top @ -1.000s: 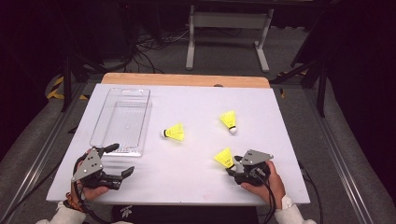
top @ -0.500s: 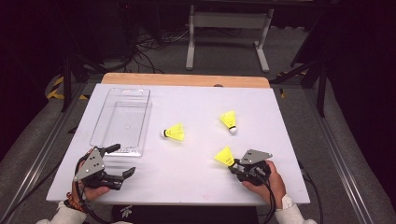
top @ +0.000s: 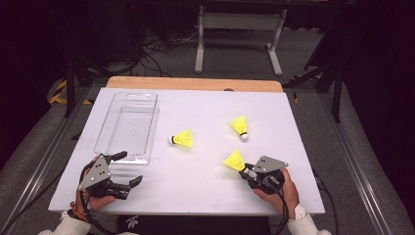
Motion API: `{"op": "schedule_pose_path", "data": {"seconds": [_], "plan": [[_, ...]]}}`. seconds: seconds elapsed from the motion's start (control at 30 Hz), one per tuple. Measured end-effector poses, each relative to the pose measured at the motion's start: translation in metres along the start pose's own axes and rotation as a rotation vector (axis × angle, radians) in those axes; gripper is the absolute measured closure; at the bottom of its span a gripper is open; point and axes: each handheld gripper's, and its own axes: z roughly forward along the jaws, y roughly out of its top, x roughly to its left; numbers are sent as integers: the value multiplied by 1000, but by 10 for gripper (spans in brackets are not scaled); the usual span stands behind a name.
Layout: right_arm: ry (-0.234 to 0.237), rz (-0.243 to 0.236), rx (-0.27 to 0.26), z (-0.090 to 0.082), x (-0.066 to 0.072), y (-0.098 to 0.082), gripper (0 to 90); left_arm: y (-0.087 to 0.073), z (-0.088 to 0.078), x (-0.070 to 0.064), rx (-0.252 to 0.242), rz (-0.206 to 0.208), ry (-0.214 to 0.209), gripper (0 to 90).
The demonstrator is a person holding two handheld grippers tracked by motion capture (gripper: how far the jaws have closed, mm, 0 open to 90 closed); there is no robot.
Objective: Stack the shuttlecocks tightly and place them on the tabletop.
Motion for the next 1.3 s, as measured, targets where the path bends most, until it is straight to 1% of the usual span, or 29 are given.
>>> {"op": "schedule_pose_path", "data": {"seconds": [0.1,0.2,0.33,0.43,0.53,0.67,0.77,1.23,1.3], "plan": [[11,-3,-2,4,3,4,651,0,0,0,-1,-5,-3,73],[22,-7,10,10,7,6,651,0,0,0,-7,-12,-7,75],[33,-1,18,16,10,10,651,1,1,0,-12,-18,-13,75],[41,19,30,20,10,10,651,1,1,0,-13,-20,-16,75],[37,35,46,22,9,9,650,1,1,0,-11,-20,-18,75],[40,51,64,25,8,7,649,1,1,0,-9,-20,-19,75],[45,57,65,25,7,7,650,0,1,0,-8,-20,-19,75],[34,48,64,26,9,7,652,0,2,0,-5,-21,-21,76],[30,55,63,26,9,9,653,0,2,0,-5,-21,-19,76]]}}
